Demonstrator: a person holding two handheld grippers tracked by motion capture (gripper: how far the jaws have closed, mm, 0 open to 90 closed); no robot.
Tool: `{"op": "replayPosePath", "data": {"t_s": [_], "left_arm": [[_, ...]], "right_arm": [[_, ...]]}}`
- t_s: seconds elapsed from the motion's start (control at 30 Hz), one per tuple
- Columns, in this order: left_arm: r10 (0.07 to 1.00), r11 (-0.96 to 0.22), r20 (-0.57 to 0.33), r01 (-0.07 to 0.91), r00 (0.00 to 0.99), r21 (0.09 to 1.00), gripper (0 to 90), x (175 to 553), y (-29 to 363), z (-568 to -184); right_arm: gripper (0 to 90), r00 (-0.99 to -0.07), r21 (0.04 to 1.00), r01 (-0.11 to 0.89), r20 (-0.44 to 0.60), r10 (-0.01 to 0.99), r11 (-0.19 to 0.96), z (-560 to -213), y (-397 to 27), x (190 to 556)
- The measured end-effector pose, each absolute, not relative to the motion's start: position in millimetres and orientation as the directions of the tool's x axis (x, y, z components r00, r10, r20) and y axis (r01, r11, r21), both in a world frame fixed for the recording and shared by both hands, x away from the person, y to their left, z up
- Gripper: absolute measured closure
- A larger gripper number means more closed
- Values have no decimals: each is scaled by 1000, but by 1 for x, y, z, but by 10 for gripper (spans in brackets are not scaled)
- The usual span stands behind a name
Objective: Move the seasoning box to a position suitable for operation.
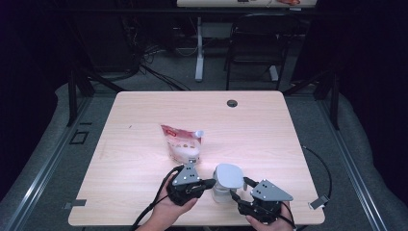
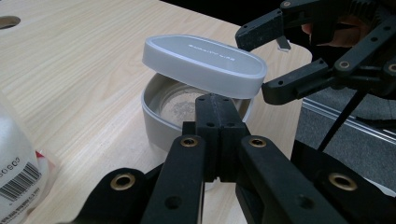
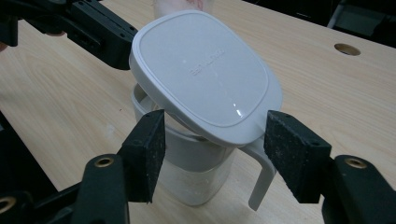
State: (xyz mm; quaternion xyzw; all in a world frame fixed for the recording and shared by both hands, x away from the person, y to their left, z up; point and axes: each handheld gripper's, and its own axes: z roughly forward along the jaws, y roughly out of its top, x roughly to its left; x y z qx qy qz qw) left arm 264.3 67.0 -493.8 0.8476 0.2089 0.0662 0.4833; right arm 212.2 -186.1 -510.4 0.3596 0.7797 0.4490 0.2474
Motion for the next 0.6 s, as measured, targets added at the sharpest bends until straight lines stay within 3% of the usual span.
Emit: {"op": "replayPosePath", "data": {"t_s": [0.6], "left_arm": [[420, -440, -90, 290, 903, 850, 900, 264, 69, -494]], "right_arm": [[401, -605, 876, 323, -101, 790, 360, -512, -184, 213]]}}
